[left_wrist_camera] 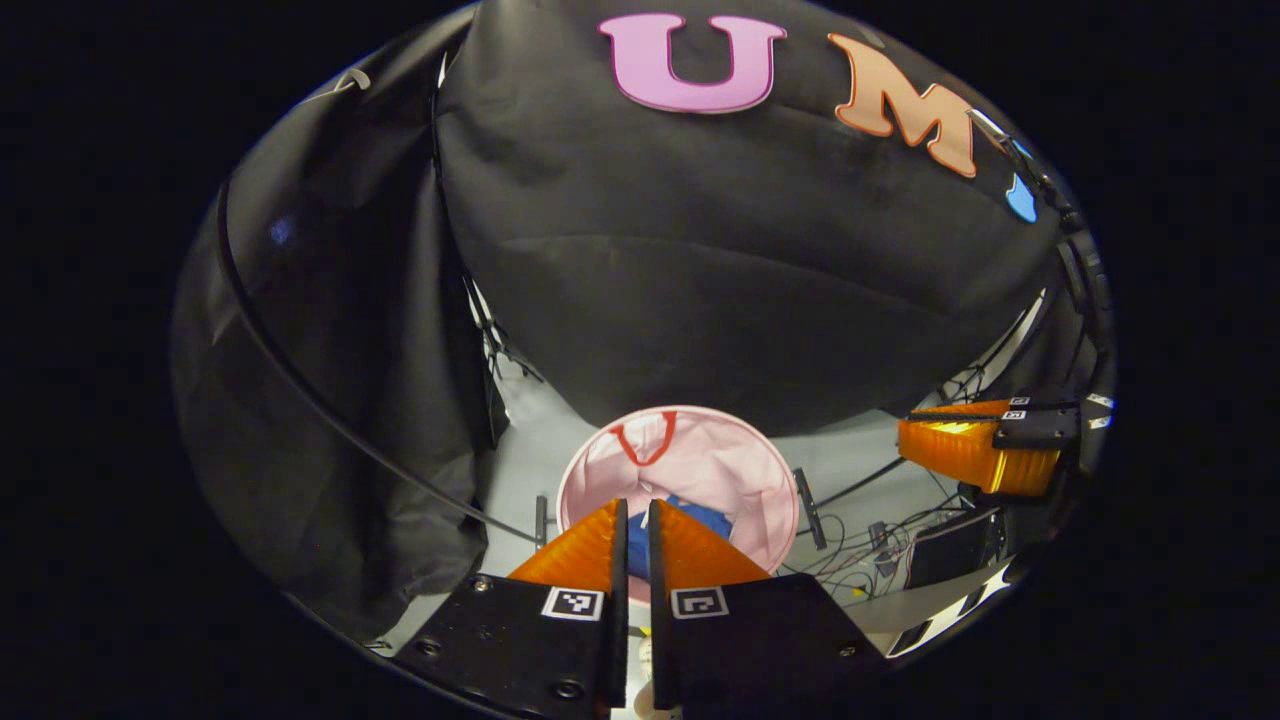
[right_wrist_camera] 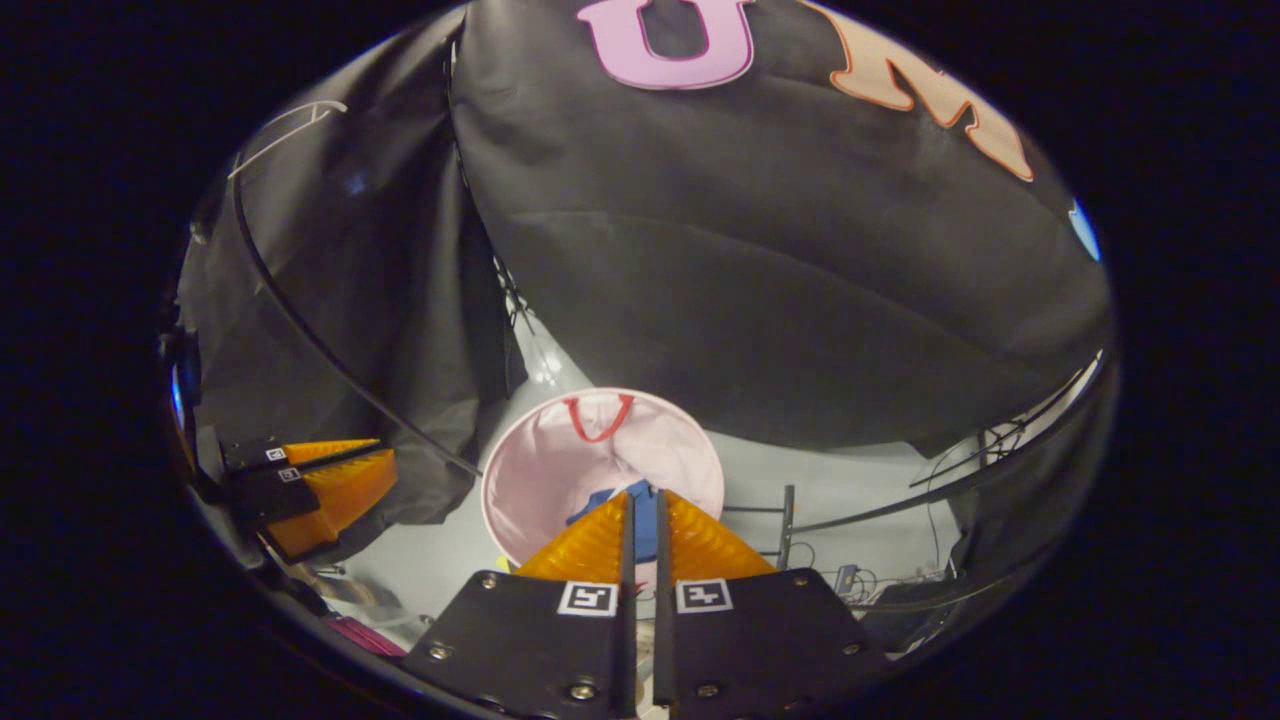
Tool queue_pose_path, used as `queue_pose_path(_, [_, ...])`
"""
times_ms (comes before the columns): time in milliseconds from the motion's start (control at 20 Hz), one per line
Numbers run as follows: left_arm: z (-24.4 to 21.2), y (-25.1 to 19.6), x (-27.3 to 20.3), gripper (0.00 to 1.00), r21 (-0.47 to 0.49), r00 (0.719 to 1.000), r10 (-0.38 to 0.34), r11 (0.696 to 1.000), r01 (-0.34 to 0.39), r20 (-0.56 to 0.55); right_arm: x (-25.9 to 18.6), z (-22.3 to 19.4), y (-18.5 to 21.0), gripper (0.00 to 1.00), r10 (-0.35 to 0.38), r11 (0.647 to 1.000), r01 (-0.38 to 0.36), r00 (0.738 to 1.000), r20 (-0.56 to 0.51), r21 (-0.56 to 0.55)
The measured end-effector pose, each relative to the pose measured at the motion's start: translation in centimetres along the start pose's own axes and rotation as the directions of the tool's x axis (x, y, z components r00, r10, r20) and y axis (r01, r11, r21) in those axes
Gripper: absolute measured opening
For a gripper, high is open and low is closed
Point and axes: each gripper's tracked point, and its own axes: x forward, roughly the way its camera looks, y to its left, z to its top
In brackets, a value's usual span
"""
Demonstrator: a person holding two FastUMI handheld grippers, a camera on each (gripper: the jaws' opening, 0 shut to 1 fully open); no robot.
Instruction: Grasp the clothes on the hanger with both hands and then place them into the laundry hamper below.
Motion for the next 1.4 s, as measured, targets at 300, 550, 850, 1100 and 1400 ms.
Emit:
queue_pose_path(300, [8.4,-1.3,-3.7,0.13,-0.037,0.97,-0.016,0.999,0.026,0.242,-5.6,7.7,-1.3,0.07,-0.045,0.999,0.042,0.968,0.249,0.018])
queue_pose_path(550, [14.7,-2.9,-7.9,0.09,-0.032,0.913,-0.033,0.998,0.051,0.407,-13.2,14.5,-1.8,0.07,-0.081,0.997,0.068,0.882,0.464,0.045])
queue_pose_path(850, [20.6,-5.6,-13.3,0.04,0.012,0.83,-0.087,0.995,0.097,0.551,-19.4,18.8,-2.2,0.07,-0.133,0.991,0.111,0.76,0.636,0.075])
queue_pose_path(1100, [24.2,-8.5,-17.7,0.22,0.078,0.749,-0.165,0.986,0.15,0.642,-22.7,20.3,-2.2,0.08,-0.166,0.986,0.14,0.692,0.702,0.095])
queue_pose_path(1400, [27.6,-12.4,-22.0,0.64,0.151,0.654,-0.277,0.958,0.243,0.704,-27.5,20.4,-3.0,0.56,-0.216,0.975,0.174,0.629,0.747,0.135])
